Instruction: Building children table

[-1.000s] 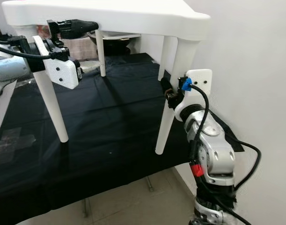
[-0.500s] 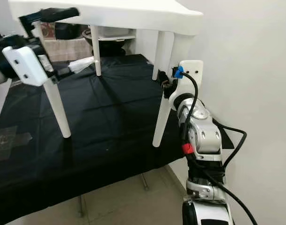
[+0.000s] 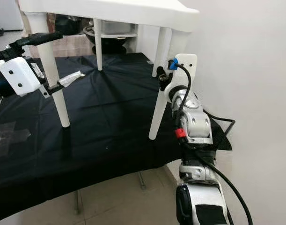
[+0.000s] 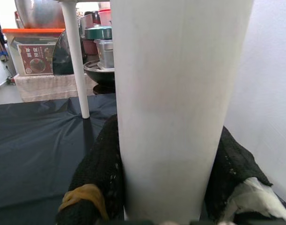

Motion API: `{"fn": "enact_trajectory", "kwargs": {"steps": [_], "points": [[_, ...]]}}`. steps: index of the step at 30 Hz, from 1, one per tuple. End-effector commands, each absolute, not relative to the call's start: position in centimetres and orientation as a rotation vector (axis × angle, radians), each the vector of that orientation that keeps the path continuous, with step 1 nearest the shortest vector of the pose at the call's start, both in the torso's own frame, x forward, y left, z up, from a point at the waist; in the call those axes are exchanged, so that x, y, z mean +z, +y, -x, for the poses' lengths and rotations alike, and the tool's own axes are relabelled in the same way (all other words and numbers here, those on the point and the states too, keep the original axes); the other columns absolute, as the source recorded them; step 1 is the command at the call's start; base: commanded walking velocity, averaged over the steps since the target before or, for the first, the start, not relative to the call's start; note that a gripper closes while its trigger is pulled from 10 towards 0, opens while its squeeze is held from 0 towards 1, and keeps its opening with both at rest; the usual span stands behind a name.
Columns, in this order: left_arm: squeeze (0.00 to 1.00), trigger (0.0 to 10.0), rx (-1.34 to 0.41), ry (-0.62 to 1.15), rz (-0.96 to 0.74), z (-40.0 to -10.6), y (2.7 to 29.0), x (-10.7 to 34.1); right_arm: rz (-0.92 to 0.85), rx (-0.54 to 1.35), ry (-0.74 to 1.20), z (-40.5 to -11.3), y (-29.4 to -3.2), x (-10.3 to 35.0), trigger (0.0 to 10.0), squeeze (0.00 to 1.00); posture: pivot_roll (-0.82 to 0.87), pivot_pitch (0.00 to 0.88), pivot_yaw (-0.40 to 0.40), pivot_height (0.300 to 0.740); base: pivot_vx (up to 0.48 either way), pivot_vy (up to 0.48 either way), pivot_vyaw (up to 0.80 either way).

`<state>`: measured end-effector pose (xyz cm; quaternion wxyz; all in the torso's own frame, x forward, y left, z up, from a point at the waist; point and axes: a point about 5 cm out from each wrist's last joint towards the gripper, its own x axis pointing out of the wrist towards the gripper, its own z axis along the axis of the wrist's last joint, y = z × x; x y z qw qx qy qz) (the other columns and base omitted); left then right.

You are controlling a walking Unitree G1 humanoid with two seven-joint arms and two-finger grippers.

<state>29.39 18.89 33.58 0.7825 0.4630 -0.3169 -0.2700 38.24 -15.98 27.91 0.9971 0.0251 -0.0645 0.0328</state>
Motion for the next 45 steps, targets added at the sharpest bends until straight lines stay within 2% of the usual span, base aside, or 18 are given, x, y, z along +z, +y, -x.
{"fn": "enact_trajectory", "kwargs": {"steps": [1, 7, 21, 22, 23, 25, 26, 28, 30, 37, 38, 39, 40, 45], "points": [[0.00, 10.0, -0.526, -0.659, -0.935, -29.6, 18.7, 33.0, -0.020, 0.060, -0.080, -39.2, -15.1, 26.7, 0.0, 0.00, 0.12, 0.000, -0.130, 0.740, 0.000, 0.000, 0.00], [0.00, 10.0, -0.461, -0.625, -0.876, -30.1, 18.5, 32.2, -0.002, 0.062, -0.044, -39.7, -14.1, 25.4, 0.0, 0.00, 0.12, 0.000, -0.130, 0.740, 0.000, 0.000, 0.00], [0.00, 10.0, -0.447, -0.605, -0.868, -30.7, 17.7, 30.8, -0.012, 0.070, 0.017, -40.1, -12.3, 23.5, 0.0, 0.00, 0.11, 0.000, -0.120, 0.740, 0.000, 0.000, 0.00], [0.00, 10.0, -0.443, -0.601, -0.857, -30.7, 17.6, 30.7, -0.011, 0.079, 0.020, -40.2, -11.9, 23.4, 4.2, 0.00, 0.11, 0.000, -0.119, 0.740, 0.000, 0.000, 0.00], [0.00, 10.0, -0.439, -0.598, -0.842, -30.8, 17.5, 30.7, -0.009, 0.085, 0.015, -40.4, -11.6, 23.5, 5.9, 0.00, 0.11, 0.000, -0.118, 0.740, 0.000, 0.000, 0.00], [0.00, 10.0, -0.439, -0.598, -0.842, -30.8, 17.5, 30.7, -0.009, 0.085, 0.015, -40.4, -11.6, 23.5, 5.9, 0.00, 0.11, 0.000, -0.118, 0.740, 0.000, 0.000, 0.00], [0.00, 10.0, -0.436, -0.596, -0.830, -30.9, 17.4, 30.6, -0.007, 0.095, 0.000, -40.5, -11.2, 23.9, 7.5, 0.00, 0.11, 0.000, -0.115, 0.740, 0.000, 0.000, 0.00], [0.00, 10.0, -0.435, -0.585, -0.811, -31.0, 17.0, 30.1, 0.002, 0.109, -0.011, -40.8, -10.5, 24.1, 9.6, 0.00, 0.11, 0.000, -0.118, 0.740, 0.000, 0.000, 0.00], [0.00, 10.0, -0.433, -0.580, -0.807, -31.0, 16.9, 30.0, 0.007, 0.112, -0.011, -40.8, -10.3, 24.0, 10.0, 0.00, 0.11, 0.000, -0.118, 0.740, 0.000, 0.000, 0.00], [0.00, 10.0, -0.433, -0.562, -0.803, -31.0, 16.9, 29.3, 0.006, 0.105, 0.012, -40.7, -10.5, 23.0, 10.0, 0.00, 0.11, 0.000, -0.114, 0.740, 0.000, 0.000, 0.00], [0.00, 10.0, -0.430, -0.549, -0.802, -30.9, 17.0, 28.9, 0.005, 0.086, 0.017, -40.5, -11.2, 22.3, 10.0, 0.42, 0.10, 0.000, -0.109, 0.740, 0.000, 0.000, 0.00], [0.00, 10.0, -0.430, -0.549, -0.802, -30.9, 17.0, 28.9, 0.005, 0.086, 0.017, -40.5, -11.2, 22.3, 10.0, 0.42, 0.10, 0.000, -0.109, 0.740, 0.000, 0.000, 0.00], [0.00, 10.0, -0.427, -0.535, -0.799, -31.0, 17.1, 28.5, 0.005, 0.064, 0.015, -40.2, -12.0, 21.8, 10.0, 1.00, 0.10, 0.000, -0.106, 0.740, 0.000, 0.000, 0.00], [0.00, 10.0, -0.423, -0.518, -0.795, -31.0, 17.2, 28.1, 0.005, 0.047, -0.010, -39.5, -13.1, 21.5, 10.0, 1.00, 0.09, 0.000, -0.103, 0.740, 0.000, 0.000, 0.00]]}}
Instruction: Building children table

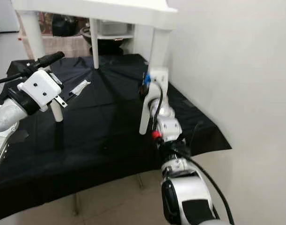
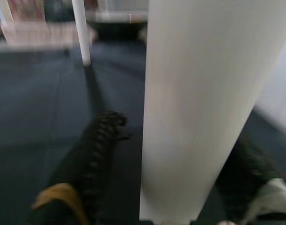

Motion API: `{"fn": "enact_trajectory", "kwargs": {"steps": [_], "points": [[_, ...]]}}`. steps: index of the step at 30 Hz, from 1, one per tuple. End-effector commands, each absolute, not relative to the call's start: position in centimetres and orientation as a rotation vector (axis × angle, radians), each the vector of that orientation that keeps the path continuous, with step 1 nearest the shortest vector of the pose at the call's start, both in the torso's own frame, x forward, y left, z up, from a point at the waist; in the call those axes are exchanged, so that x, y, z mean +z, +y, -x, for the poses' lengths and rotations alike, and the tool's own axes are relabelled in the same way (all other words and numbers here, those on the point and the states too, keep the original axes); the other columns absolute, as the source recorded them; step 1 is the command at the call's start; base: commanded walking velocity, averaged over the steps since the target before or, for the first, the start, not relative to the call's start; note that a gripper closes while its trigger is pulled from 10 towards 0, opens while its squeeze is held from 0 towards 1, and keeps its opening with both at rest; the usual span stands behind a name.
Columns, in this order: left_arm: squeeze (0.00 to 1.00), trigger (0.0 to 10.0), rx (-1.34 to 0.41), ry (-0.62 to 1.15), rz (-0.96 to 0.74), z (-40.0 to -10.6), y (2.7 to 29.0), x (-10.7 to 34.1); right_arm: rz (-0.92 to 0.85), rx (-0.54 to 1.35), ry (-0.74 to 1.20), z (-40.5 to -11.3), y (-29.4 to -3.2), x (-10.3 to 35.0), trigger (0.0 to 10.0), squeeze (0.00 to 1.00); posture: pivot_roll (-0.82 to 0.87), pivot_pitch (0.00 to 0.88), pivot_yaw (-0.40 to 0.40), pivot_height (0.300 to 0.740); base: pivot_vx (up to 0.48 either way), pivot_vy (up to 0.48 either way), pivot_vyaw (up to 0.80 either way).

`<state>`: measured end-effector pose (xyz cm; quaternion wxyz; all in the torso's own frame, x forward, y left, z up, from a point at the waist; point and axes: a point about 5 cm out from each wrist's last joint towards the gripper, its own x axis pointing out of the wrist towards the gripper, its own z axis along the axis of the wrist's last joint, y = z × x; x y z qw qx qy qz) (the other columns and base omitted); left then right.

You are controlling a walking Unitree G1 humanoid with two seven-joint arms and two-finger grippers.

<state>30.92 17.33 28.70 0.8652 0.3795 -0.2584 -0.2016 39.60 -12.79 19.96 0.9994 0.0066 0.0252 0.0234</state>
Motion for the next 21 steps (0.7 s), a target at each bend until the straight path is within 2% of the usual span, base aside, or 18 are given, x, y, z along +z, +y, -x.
{"fn": "enact_trajectory", "kwargs": {"steps": [1, 11, 13, 14, 15, 17, 21], "points": [[0.00, 10.0, -0.423, -0.518, -0.795, -31.0, 17.2, 28.1, 0.005, 0.047, -0.010, -39.5, -13.1, 21.5, 10.0, 1.00, 0.09, 0.000, -0.103, 0.740, 0.000, 0.000, 0.00], [0.00, 10.0, -0.413, -0.496, -0.780, -31.0, 17.3, 27.5, -0.035, 0.069, -0.152, -36.5, -14.6, 23.2, 10.0, 1.00, 0.08, 0.000, -0.099, 0.740, 0.000, 0.000, 0.00], [0.00, 10.0, -0.412, -0.490, -0.775, -31.0, 17.3, 27.3, -0.033, 0.058, -0.183, -35.4, -15.5, 23.5, 10.0, 1.00, 0.06, 0.000, -0.092, 0.740, 0.000, 0.000, 0.00], [0.00, 10.0, -0.414, -0.483, -0.770, -30.8, 17.3, 27.1, -0.033, 0.048, -0.207, -33.8, -16.6, 23.5, 10.0, 1.00, 0.06, 0.000, -0.089, 0.740, 0.000, 0.000, 0.00], [0.00, 10.0, -0.414, -0.483, -0.770, -30.8, 17.3, 27.1, -0.033, 0.048, -0.207, -33.8, -16.6, 23.5, 10.0, 1.00, 0.06, 0.000, -0.089, 0.740, 0.000, 0.000, 0.00], [0.00, 10.0, -0.420, -0.474, -0.762, -30.7, 17.1, 26.7, -0.031, 0.043, -0.226, -31.4, -17.7, 23.4, 10.0, 1.00, 0.05, 0.000, -0.086, 0.740, 0.000, 0.000, 0.00], [0.00, 10.0, -0.428, -0.467, -0.758, -30.6, 16.9, 26.3, -0.037, 0.088, -0.224, -29.3, -17.7, 23.0, 10.0, 1.00, 0.03, 0.000, -0.072, 0.740, 0.000, 0.000, 0.00]]}}
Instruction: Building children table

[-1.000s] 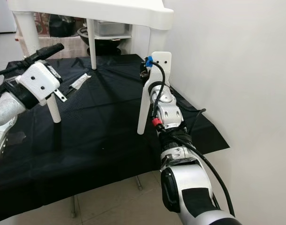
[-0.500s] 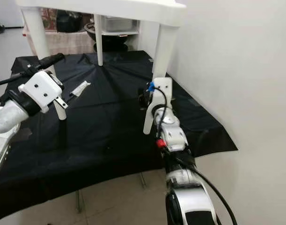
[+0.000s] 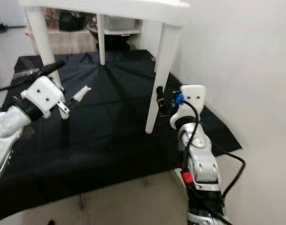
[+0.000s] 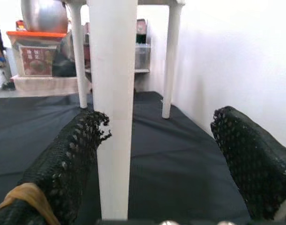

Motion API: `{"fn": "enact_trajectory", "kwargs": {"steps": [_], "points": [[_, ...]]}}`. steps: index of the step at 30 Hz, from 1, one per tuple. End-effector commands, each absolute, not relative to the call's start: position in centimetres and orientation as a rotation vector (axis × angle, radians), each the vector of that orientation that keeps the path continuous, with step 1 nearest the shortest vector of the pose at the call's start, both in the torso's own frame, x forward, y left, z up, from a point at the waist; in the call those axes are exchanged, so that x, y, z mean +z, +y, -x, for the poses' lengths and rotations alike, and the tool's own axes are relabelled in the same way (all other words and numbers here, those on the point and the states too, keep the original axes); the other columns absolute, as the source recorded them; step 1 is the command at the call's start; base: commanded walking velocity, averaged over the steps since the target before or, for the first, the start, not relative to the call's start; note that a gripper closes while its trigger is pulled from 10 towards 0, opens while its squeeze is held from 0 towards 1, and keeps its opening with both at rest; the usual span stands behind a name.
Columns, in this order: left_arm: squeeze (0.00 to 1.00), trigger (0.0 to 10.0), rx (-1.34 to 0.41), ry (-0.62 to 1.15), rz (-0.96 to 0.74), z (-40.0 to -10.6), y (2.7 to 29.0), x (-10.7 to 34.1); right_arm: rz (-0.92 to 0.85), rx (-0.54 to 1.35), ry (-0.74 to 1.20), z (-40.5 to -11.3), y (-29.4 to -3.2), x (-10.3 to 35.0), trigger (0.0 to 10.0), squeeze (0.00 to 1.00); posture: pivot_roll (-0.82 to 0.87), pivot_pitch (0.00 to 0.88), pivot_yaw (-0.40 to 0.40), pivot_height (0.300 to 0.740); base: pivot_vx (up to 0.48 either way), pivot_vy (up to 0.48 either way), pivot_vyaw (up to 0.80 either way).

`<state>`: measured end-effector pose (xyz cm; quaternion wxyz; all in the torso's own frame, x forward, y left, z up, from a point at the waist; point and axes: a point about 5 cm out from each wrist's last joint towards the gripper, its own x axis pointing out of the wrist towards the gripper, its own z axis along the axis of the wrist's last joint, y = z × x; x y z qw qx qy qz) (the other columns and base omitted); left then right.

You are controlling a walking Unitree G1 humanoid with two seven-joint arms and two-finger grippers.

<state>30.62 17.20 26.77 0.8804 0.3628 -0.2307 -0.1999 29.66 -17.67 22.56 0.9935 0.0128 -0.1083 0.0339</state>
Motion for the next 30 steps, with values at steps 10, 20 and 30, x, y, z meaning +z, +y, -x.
{"fn": "enact_trajectory", "kwargs": {"steps": [10, 20, 30], "points": [[0.00, 10.0, -0.465, -0.430, -0.701, -30.2, 15.4, 24.1, -0.053, 0.251, -0.092, -26.7, -15.2, 20.6, 10.0, 0.00, 0.03, 0.000, -0.067, 0.740, 0.000, 0.000, 0.00], [0.00, 10.0, -0.429, -0.361, -0.605, -29.9, 15.2, 22.3, -0.043, 0.160, -0.058, -27.3, -15.6, 20.2, 10.0, 0.00, 0.04, 0.000, -0.071, 0.740, 0.000, 0.000, 0.00], [0.00, 10.0, -0.430, -0.265, -0.503, -29.8, 14.2, 20.3, 0.071, 0.161, -0.025, -27.2, -15.0, 19.5, 10.0, 0.00, 0.04, 0.000, -0.064, 0.740, 0.000, -0.185, 0.32]]}}
